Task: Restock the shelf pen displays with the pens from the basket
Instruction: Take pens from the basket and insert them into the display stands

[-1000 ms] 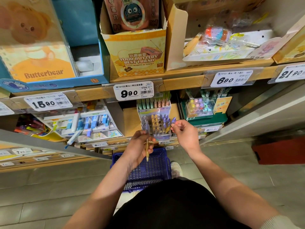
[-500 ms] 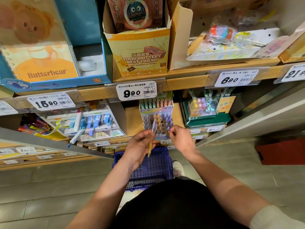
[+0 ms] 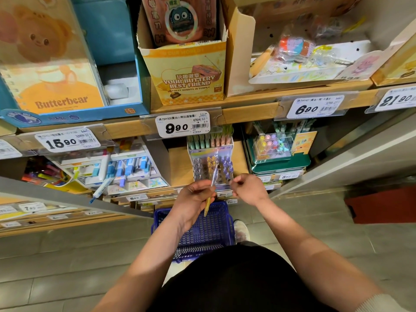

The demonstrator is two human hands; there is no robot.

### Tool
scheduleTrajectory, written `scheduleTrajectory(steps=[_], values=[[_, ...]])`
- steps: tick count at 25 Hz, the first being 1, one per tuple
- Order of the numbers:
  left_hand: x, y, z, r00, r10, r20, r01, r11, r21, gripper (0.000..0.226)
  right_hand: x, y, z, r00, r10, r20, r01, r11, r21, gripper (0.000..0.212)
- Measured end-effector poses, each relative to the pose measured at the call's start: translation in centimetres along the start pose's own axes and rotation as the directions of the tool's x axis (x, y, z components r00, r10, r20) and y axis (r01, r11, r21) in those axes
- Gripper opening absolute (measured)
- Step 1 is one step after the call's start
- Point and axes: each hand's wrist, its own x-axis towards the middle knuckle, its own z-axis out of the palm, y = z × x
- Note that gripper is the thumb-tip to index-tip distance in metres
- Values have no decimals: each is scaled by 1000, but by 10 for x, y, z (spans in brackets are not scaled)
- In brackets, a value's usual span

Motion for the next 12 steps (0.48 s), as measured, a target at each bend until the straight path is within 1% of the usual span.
scheduleTrajectory(steps=[1,2,3,4,5,7,10,12], values=[[1,-1,3,1000,4,-1,-4,1000,7,28,-8,-4,-5,997,-7,73,-10,972,236,13],[2,-3,6,1000,6,-1,-6,1000,19,28,-15,-8,-9,988,-44,147,-24,902,430,19],[2,-4,10,1000,8,2,-8,999,39,28,-20,-11,-11,978,-91,189,-24,846,533,23],[3,-6,14,1000,8,10,-9,998,61,29,-22,-13,-11,972,-127,197,-5,829,559,24],[3,-8,16,1000,8,21,-10,997,80,28,-24,-15,-11,973,-144,180,24,839,543,20],[3,-9,22,999,4,33,-7,994,105,26,-25,-16,-10,984,-130,126,48,857,512,12],[5,-8,26,1000,-6,28,3,992,127,19,-24,-12,-17,991,-115,66,54,807,588,11],[6,-7,25,1000,-3,26,-1,985,171,14,-19,-7,-28,995,-99,-21,90,764,639,15]])
